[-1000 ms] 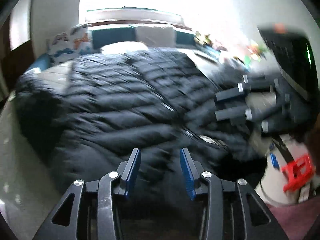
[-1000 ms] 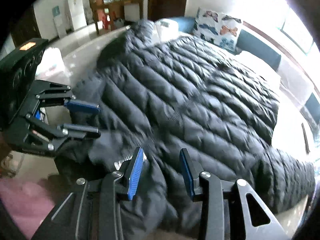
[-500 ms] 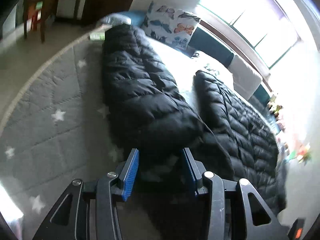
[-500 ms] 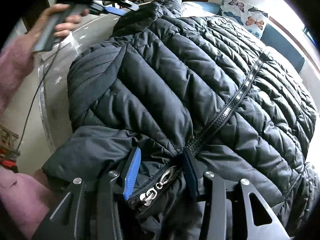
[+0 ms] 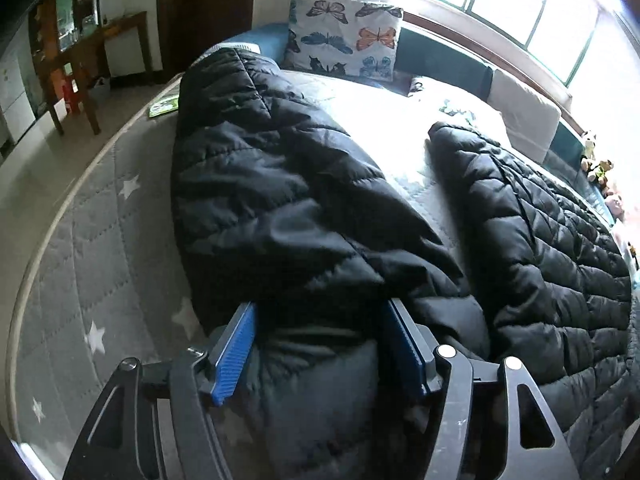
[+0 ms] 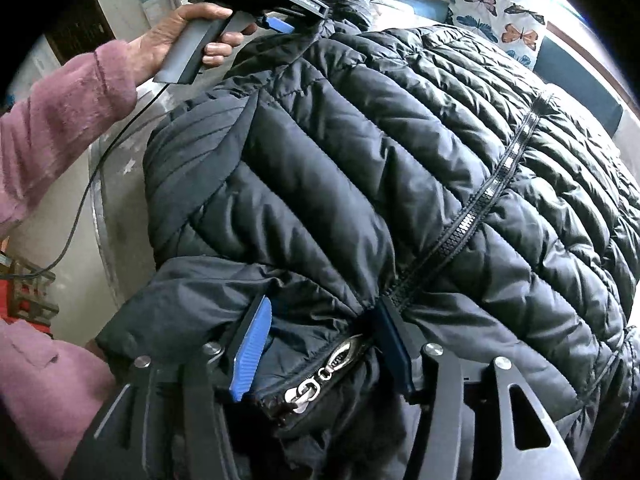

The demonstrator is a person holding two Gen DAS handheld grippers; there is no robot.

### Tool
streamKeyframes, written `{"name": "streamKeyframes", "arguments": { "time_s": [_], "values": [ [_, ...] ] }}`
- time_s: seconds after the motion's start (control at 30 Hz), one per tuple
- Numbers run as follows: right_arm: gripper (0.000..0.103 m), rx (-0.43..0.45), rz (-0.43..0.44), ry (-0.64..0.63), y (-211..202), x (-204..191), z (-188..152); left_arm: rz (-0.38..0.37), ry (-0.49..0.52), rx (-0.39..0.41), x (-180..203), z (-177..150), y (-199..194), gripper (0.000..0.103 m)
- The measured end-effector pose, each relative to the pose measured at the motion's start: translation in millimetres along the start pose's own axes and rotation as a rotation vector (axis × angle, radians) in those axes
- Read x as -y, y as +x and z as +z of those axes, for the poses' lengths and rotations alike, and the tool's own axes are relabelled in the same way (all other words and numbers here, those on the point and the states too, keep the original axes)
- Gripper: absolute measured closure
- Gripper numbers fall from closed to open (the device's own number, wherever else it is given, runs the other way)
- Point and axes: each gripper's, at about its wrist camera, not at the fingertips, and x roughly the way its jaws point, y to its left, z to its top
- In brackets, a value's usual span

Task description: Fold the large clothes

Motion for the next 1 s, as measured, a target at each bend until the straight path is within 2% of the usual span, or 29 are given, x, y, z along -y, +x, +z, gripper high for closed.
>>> {"name": "streamKeyframes", "arguments": {
  "time_s": [0.23,0.4,0.53,0.8,0.87,0.93,1.0],
  "values": [
    [0.040,0.003,0.004,0.000,1,1,1,0.023,0.042,-0.034,7,39,11,0.033],
    [0.039,-0.002,0.024,0.004,1,2,2,-0.025,-0.014,-0.044,-2,82,32,0.033],
    [0.038,-0.010,0.049,0.009,1,4,4,-0.081,0.004,-0.031,-3,113,54,0.034],
    [0.032,-0.018,0.097,0.013,1,9,4,-0.099,-0.003,-0.011,-8,177,89,0.034],
    [0.029,-0.021,0.114,0.017,1,10,6,-0.073,-0.008,-0.004,-9,192,98,0.033],
    [0.026,-0.024,0.129,0.025,2,12,7,-0.060,-0.032,-0.017,-10,203,99,0.033],
    [0.025,-0.028,0.136,0.028,3,13,9,-0.096,-0.045,0.000,-12,210,89,0.033]
  ]
}}
